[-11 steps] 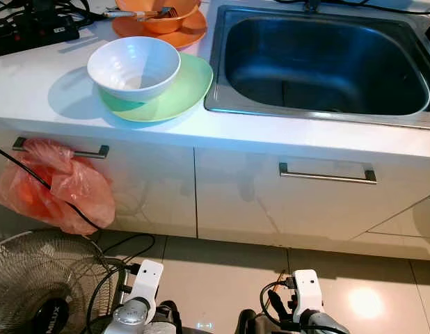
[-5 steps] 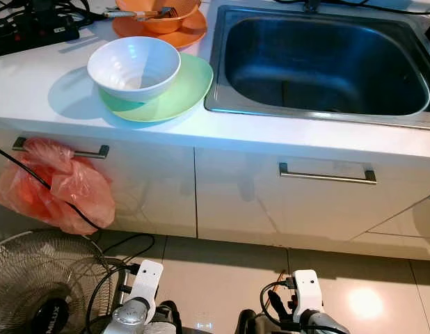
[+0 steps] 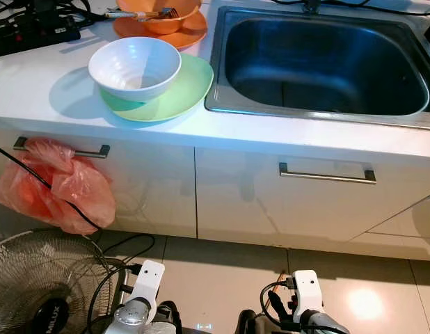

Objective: Kitchen organization

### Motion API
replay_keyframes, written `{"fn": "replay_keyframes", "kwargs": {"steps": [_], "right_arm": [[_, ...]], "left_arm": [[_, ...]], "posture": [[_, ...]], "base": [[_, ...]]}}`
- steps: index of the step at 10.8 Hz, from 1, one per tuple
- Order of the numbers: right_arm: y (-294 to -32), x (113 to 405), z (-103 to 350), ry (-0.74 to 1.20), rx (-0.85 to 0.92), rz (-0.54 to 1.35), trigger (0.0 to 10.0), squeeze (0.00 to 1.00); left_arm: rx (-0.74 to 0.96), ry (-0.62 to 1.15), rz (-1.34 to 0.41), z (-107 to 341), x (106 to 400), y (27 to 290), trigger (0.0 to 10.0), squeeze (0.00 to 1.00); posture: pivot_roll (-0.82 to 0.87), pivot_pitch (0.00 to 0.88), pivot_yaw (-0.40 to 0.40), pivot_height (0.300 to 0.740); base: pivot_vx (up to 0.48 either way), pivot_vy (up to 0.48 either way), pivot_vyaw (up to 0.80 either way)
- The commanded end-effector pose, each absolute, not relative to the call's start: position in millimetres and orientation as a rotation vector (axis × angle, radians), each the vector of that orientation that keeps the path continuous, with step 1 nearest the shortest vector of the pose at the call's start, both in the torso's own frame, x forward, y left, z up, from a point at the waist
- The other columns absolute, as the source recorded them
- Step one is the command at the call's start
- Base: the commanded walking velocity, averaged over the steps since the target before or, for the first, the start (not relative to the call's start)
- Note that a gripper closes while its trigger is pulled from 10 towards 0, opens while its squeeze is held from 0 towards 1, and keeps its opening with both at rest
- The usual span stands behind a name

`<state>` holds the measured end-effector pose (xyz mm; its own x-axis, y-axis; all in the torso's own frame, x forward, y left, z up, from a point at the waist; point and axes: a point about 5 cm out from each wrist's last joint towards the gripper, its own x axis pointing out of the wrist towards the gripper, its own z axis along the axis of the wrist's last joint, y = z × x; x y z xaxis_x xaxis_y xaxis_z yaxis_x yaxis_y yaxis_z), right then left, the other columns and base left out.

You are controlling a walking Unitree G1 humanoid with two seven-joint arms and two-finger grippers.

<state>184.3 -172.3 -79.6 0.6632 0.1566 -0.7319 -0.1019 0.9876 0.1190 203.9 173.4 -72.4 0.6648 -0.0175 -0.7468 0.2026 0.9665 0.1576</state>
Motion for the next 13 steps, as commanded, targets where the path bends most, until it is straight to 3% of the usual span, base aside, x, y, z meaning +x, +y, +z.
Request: {"fn": "replay_keyframes", "kwargs": {"steps": [1,13], "right_arm": [[-174.1,176.5,-83.7,0.866,0.076,0.141,10.0,0.0],[-174.0,176.5,-83.8,0.87,0.082,0.143,10.0,0.0]], "left_arm": [[0.231,0.866,-0.128,-77.1,195.6,173.2,10.0,0.0],[0.211,0.858,-0.095,-76.1,195.7,181.0,10.0,0.0]], "posture": [[0.09,0.19,-0.035,0.74],[0.09,0.183,-0.035,0.74]], "base": [[0.0,0.0,0.0],[0.0,0.0,0.0]]}}
